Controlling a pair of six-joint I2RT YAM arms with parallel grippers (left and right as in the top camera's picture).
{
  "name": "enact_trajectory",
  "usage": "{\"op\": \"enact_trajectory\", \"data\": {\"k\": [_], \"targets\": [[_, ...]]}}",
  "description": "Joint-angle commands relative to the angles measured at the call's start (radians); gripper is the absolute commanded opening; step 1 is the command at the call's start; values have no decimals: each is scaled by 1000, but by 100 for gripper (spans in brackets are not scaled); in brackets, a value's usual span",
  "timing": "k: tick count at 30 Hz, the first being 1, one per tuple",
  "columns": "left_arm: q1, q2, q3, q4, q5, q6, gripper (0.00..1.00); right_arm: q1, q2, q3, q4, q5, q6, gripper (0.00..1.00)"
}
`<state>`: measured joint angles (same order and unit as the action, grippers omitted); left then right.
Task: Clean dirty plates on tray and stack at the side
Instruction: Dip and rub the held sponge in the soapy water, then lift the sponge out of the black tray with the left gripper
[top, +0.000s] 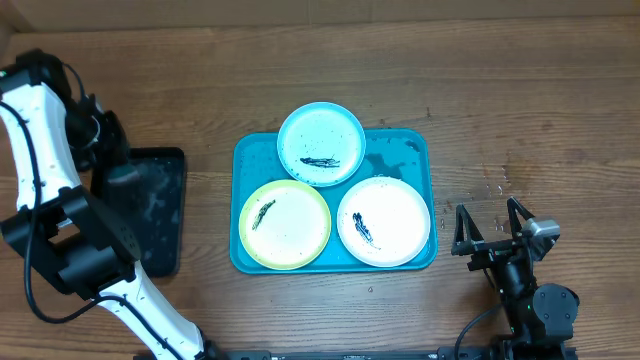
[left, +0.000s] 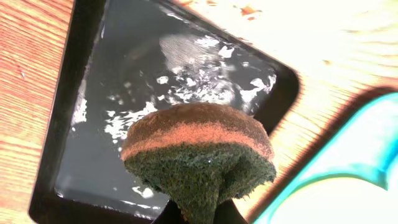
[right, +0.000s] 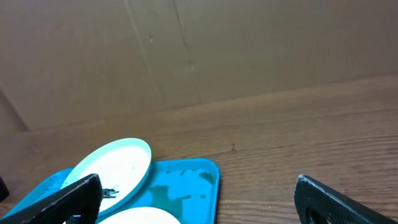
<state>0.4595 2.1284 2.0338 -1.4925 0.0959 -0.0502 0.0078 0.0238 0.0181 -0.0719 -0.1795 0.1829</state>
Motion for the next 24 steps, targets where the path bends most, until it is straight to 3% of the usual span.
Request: {"op": "enact_trajectory", "data": {"k": [1, 5, 11, 18, 24], "targets": [[-2, -15, 51, -43, 89, 2, 4, -3, -1, -10, 5, 2, 0, 100], [-2, -15, -35, -13, 9, 11, 4, -3, -1, -10, 5, 2, 0, 100], [3, -14, -208, 44, 28, -1, 4, -3, -1, -10, 6, 2, 0, 100], [24, -58, -92, -106, 35, 2, 4, -3, -1, -10, 5, 2, 0, 100], [25, -241, -109, -80, 22, -5, 4, -3, -1, -10, 6, 2, 0, 100]]}}
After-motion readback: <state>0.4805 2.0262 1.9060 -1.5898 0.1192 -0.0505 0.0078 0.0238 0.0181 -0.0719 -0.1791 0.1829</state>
